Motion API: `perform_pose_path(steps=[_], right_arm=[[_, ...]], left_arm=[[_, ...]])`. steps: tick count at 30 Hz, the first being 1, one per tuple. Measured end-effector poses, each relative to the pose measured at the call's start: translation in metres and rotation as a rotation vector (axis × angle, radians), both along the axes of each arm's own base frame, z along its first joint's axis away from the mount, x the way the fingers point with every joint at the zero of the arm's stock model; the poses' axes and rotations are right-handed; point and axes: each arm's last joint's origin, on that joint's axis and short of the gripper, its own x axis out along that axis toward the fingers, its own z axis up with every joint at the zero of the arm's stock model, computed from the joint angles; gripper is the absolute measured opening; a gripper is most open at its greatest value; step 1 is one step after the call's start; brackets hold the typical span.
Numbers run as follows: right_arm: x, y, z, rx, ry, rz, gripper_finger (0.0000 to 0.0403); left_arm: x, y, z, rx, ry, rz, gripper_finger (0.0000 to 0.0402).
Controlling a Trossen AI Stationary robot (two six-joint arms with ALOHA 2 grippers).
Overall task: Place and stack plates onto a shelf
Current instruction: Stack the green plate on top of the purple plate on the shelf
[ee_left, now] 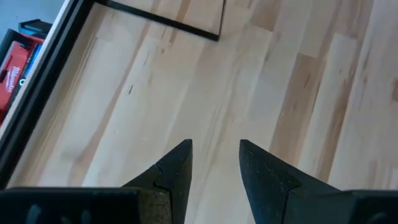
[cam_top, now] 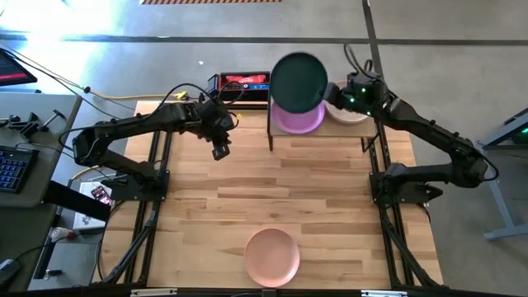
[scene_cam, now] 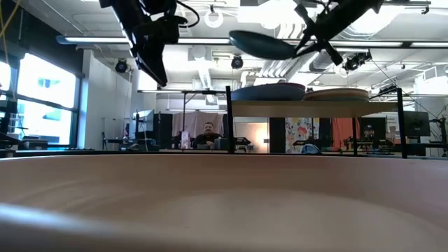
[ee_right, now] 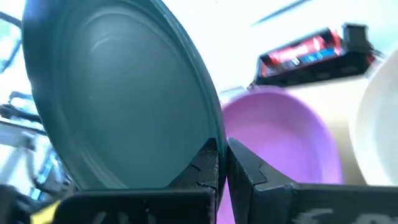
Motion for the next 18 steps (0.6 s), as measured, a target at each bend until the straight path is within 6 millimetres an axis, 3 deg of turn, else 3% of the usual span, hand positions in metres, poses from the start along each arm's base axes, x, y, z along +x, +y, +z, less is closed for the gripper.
perform_pose_path(steps=[10, 18], right_arm=[[0.001, -0.004, 0.016, -0.092, -0.052, 0.000, 0.0000], [0.000, -0.010, 0.063, -0.112, 0.129, -0.025, 0.0000]], left_arm=[[-0.008, 0.009, -0.002, 0.016, 0.051, -0.017, 0.0122], [-0.012, 0.015, -0.002, 0.012, 0.061, 0.007, 0.0122]])
